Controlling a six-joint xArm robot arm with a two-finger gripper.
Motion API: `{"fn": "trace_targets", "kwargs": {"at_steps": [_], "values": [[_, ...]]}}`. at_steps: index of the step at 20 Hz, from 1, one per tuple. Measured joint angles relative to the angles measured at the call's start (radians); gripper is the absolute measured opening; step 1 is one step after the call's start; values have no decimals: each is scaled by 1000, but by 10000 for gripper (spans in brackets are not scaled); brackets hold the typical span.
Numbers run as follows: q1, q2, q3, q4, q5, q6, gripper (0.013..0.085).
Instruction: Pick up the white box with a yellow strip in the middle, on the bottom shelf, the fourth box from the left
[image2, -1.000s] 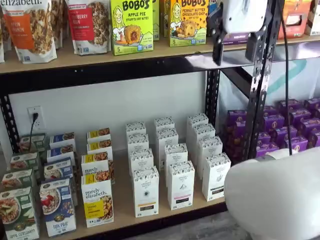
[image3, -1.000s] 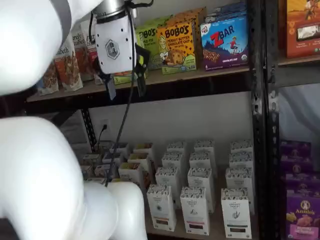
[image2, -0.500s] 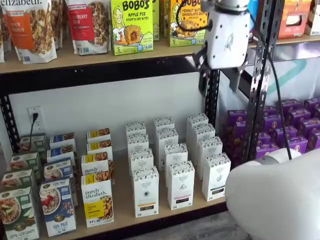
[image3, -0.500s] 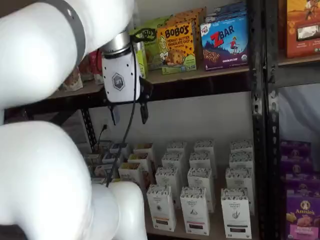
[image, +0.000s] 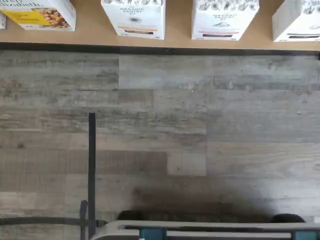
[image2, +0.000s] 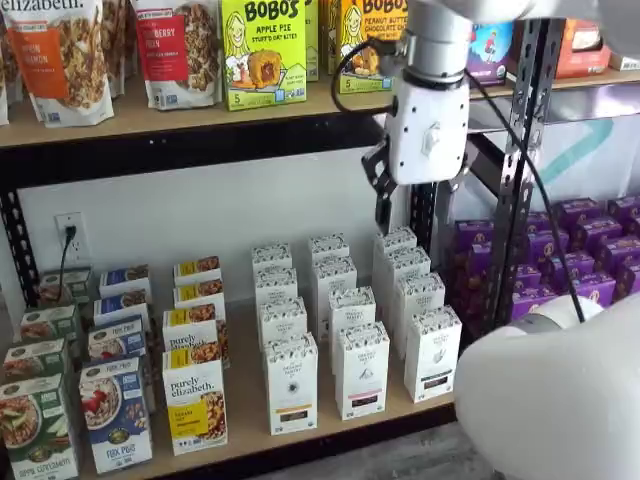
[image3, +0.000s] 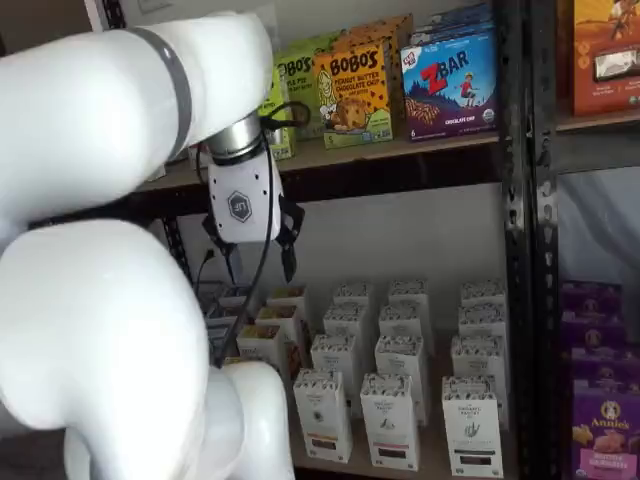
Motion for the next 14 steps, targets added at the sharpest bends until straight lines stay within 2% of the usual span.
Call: {"fn": "trace_targets", "kwargs": {"at_steps": [9,14], "values": [[80,59,99,0,-180,76,850],[123,114,145,25,-278,107,850]]}}
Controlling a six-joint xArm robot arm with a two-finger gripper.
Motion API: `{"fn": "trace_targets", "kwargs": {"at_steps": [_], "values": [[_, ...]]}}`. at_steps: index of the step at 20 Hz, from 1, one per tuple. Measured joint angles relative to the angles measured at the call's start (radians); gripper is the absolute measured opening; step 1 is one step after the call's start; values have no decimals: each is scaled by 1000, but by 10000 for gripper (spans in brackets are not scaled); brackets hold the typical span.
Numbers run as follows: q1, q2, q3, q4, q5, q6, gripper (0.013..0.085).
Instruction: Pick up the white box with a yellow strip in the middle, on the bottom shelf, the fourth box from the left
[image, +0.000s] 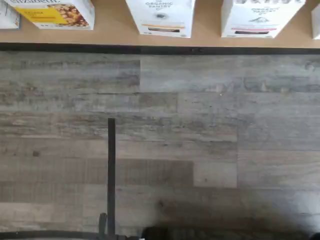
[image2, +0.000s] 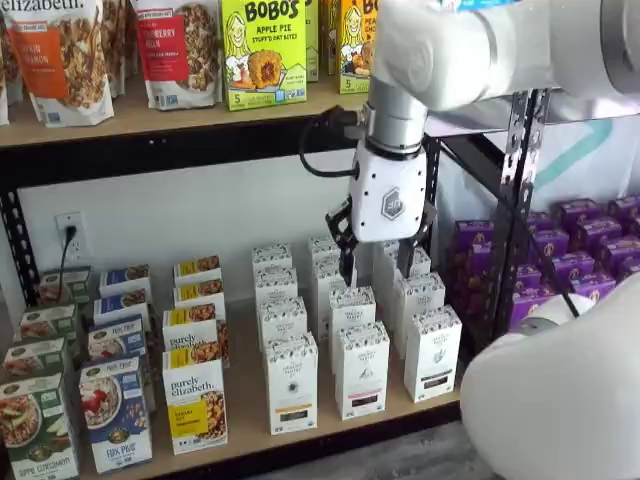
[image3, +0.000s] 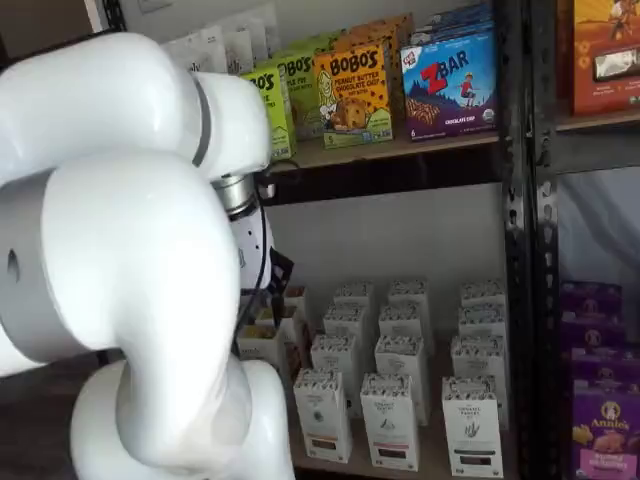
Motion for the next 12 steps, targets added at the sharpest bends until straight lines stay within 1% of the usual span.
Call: {"fn": "trace_targets", "kwargs": {"at_steps": [3,7,11,12], "values": [[28,33,23,-5,-58,27,850],[60,94,54,0,-151,53,850],[99,166,65,-46,-220,115,850],[105,181,69,-51,-237,125,850]]}}
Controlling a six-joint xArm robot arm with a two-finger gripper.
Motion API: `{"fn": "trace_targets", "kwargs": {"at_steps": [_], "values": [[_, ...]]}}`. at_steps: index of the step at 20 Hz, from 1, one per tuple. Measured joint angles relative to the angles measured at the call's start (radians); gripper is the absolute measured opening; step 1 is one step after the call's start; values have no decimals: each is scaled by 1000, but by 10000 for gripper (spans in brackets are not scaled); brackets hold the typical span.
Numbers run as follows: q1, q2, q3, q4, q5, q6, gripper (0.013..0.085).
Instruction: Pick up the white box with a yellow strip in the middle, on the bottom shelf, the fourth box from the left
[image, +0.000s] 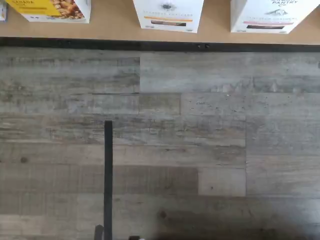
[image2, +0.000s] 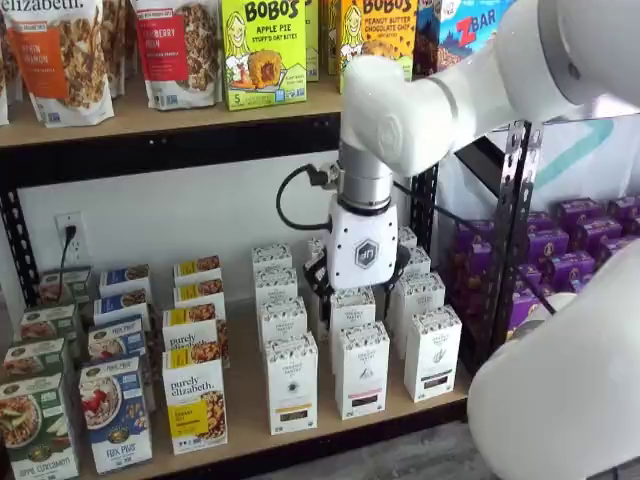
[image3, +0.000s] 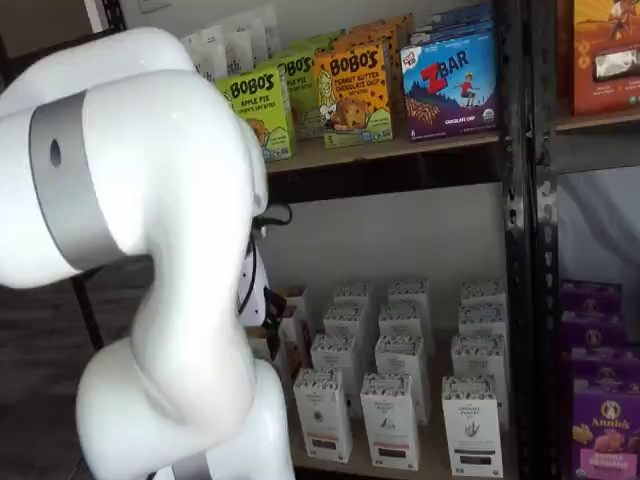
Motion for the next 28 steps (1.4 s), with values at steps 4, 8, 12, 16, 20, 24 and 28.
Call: {"fn": "trace_targets", "kwargs": {"at_steps": [4,8,12,16,20,24,28], "values": [[21,60,14,-5,-75,24,850],[42,117,25,-4,-149,44,850],[62,196,35,-2,-256,61,850],[74,269,34,17,-339,56,850],[75,353,18,18,-402,56,850],[58,425,-1,-8,-460,61,850],[25,507,-36,-45,-498,61,850]]}}
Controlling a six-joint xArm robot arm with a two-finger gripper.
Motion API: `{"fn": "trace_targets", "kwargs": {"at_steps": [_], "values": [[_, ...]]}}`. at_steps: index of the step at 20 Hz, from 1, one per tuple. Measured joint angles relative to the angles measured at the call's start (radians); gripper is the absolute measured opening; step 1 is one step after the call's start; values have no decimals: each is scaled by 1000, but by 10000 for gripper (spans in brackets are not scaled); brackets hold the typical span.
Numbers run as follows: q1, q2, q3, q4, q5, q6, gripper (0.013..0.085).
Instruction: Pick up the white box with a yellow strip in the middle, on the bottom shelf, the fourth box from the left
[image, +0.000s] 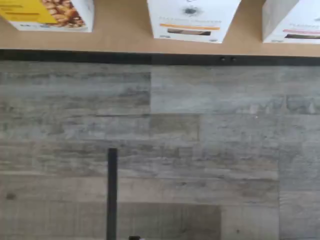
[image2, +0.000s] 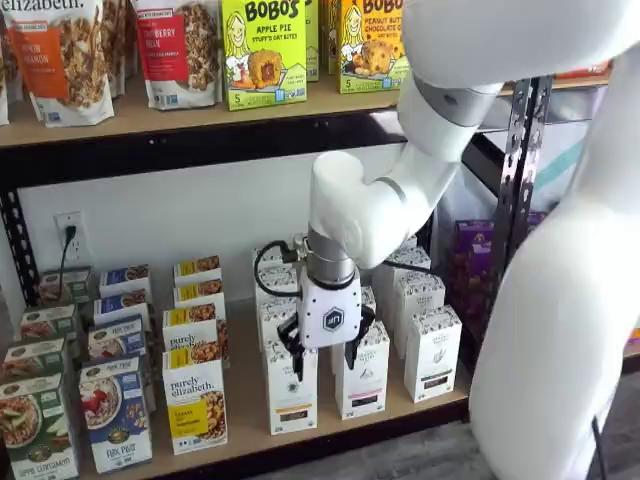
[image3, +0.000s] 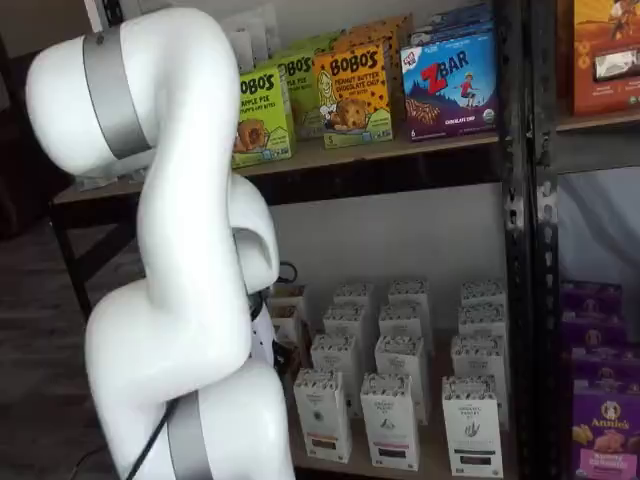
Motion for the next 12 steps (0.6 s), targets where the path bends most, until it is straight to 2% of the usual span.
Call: {"fn": "trace_targets", "kwargs": {"at_steps": [3,4,12], "values": [[-18,49,-27,-51,-9,29,850],[-28,77,-42,-56,-20,24,850],[-71,271,-149,-55,-91,-19,850]]}}
